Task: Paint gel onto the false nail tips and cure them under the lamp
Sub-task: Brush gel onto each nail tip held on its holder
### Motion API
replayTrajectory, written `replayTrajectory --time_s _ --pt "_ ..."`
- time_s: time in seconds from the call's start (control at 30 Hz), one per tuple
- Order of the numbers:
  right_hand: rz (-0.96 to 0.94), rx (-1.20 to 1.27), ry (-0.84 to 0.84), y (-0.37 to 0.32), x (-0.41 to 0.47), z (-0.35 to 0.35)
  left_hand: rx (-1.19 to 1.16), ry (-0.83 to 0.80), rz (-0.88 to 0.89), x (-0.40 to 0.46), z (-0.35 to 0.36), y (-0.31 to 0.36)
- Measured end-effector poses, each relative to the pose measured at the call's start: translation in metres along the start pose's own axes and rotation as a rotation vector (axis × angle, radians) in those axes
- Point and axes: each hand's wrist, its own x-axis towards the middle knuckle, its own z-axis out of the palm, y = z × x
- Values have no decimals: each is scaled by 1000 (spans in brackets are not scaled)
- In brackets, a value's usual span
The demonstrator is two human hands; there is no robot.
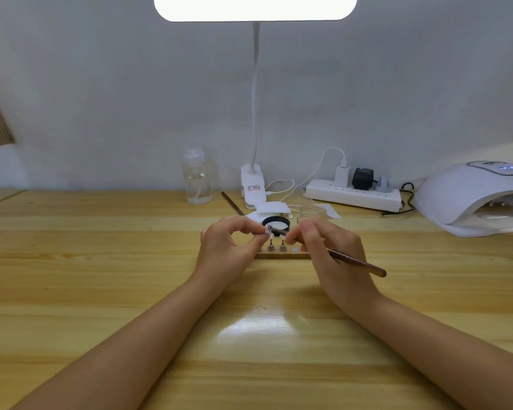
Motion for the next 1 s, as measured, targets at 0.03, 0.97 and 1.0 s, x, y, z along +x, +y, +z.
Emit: replayTrajectory --time_s 0.03,0.97,1.0 --pt "5 35 2 1 -1 0 -1 4 -9 0 0 0" --pt "82 132 18 1 -2 2 33 -16 15 2 1 -3" --pt "70 156 34 1 -3 1 32 -15 15 2 1 -2"
